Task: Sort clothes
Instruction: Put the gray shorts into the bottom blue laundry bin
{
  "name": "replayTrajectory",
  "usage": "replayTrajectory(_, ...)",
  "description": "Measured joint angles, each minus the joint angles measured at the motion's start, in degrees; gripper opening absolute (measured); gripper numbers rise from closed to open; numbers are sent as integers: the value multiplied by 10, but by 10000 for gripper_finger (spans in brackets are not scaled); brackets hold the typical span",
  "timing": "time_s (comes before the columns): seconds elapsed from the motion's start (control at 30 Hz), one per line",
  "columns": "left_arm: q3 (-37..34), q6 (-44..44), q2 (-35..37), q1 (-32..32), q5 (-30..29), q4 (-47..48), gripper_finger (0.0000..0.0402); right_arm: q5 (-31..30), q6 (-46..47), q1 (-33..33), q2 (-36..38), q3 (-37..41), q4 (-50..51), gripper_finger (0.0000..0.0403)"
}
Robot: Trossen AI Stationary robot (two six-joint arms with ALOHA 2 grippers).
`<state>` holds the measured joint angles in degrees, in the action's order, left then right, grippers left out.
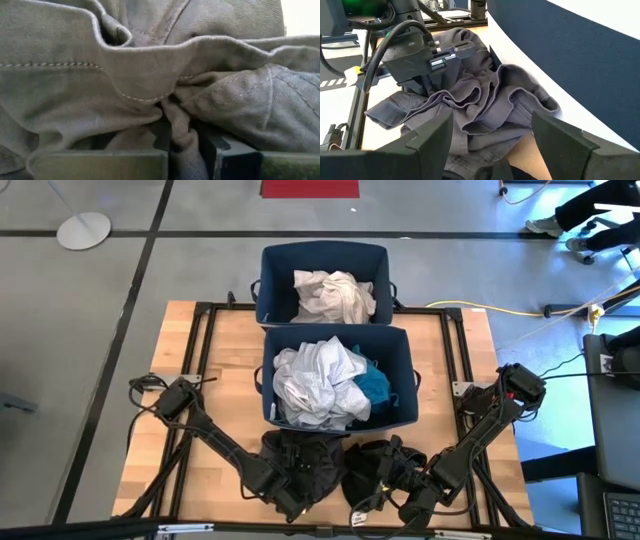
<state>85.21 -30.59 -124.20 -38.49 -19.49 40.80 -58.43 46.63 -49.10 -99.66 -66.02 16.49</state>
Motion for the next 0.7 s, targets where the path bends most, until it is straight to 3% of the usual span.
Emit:
replayTrajectory(0.2,0,-27,11,-18,2,22,33,0,0,0,0,0,0,271)
replayTrajectory(0.33,-4,-53,41,-39,35,69,33,0,0,0,0,0,-1,271)
replayTrajectory(0.47,-7,-93,74,-56,31,121,33,0,0,0,0,0,-1,271)
replayTrajectory(0.7,-7,-155,134,-86,-46,197,33,0,0,0,0,0,-1,271)
